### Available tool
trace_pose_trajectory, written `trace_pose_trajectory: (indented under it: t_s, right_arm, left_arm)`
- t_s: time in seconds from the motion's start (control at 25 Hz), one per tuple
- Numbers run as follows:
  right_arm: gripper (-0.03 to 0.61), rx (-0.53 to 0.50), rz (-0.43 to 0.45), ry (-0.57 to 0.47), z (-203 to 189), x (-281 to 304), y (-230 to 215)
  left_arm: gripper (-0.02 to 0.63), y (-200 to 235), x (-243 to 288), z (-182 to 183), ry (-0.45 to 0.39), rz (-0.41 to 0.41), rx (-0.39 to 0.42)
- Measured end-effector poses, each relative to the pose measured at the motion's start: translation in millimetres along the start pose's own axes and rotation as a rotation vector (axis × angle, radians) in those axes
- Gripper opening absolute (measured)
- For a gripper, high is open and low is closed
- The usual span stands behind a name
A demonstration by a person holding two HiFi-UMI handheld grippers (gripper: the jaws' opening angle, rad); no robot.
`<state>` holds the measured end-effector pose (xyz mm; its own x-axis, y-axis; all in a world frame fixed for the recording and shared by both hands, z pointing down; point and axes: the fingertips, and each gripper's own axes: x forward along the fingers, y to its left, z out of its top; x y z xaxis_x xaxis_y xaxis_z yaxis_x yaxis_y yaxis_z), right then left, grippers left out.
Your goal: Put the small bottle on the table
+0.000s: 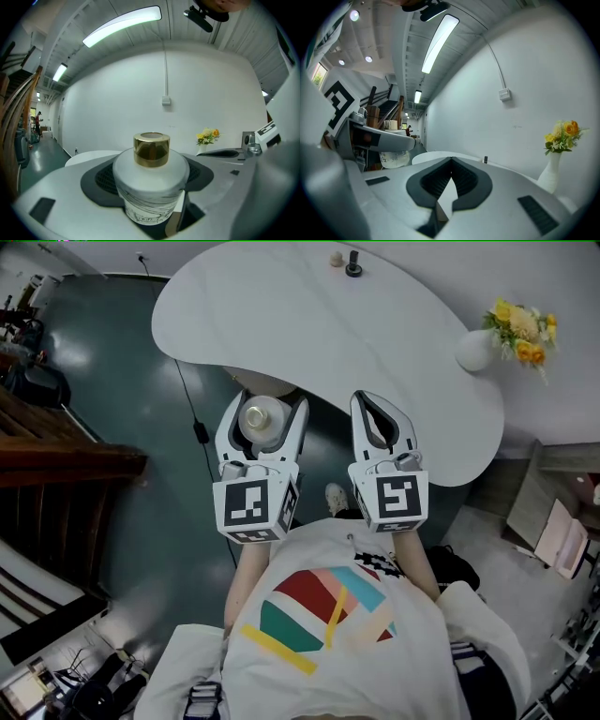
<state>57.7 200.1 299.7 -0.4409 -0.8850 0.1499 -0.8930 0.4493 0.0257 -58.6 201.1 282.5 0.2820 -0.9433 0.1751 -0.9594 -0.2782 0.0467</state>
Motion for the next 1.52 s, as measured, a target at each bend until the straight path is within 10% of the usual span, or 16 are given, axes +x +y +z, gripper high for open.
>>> trace_pose_trajectory:
  t_s: [1.52]
  right_arm:
    - [0.012,-0.094,0.065,-0.109,34.8,59.1,-27.1]
  left_arm:
    - [0.336,31.6,67.8,31.1,-0.089,0.061,-0.024]
